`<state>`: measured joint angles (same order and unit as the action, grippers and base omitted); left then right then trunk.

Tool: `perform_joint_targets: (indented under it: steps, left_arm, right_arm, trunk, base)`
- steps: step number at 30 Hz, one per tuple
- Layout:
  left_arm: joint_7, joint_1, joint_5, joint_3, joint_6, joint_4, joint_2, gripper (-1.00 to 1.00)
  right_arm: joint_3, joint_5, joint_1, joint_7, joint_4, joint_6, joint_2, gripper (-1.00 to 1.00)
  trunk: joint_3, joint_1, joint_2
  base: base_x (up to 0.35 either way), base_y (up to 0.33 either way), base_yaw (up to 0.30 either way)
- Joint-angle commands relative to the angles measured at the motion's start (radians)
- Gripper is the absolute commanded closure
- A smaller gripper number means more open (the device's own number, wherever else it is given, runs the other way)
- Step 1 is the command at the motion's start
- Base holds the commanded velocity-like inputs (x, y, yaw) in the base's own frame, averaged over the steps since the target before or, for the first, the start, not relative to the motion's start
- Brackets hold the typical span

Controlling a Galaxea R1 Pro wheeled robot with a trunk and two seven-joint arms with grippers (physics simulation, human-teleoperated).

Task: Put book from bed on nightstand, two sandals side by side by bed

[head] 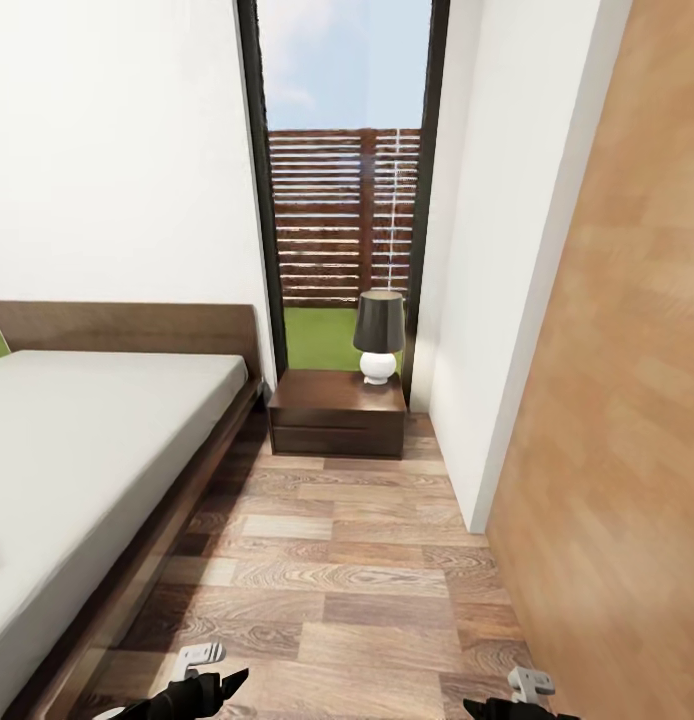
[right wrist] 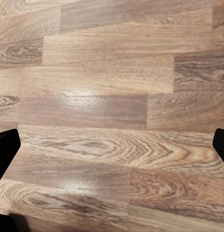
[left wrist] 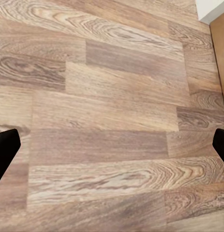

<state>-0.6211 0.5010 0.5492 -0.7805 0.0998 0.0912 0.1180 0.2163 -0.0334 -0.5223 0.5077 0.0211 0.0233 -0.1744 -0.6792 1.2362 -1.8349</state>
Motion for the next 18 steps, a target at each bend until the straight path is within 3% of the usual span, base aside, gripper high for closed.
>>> perform_joint_targets:
  steps: [1,18]
  left_arm:
    - [-0.002,0.001,0.011,-0.006,0.007,0.0,0.0,-1.0]
    - [-0.002,0.001,0.011,-0.006,0.007,0.0,0.0,-1.0]
  right_arm:
    - [0.006,-0.003,-0.001,0.003,0.002,0.002,0.0,-1.0]
    - [0.006,-0.003,-0.001,0.003,0.002,0.003,0.0,-1.0]
  trunk:
    - [-0.002,0.0,0.0]
    - [-0.026,0.0,0.0]
  base:
    - [0.0,0.0,0.0]
    - [0.0,0.0,0.0]
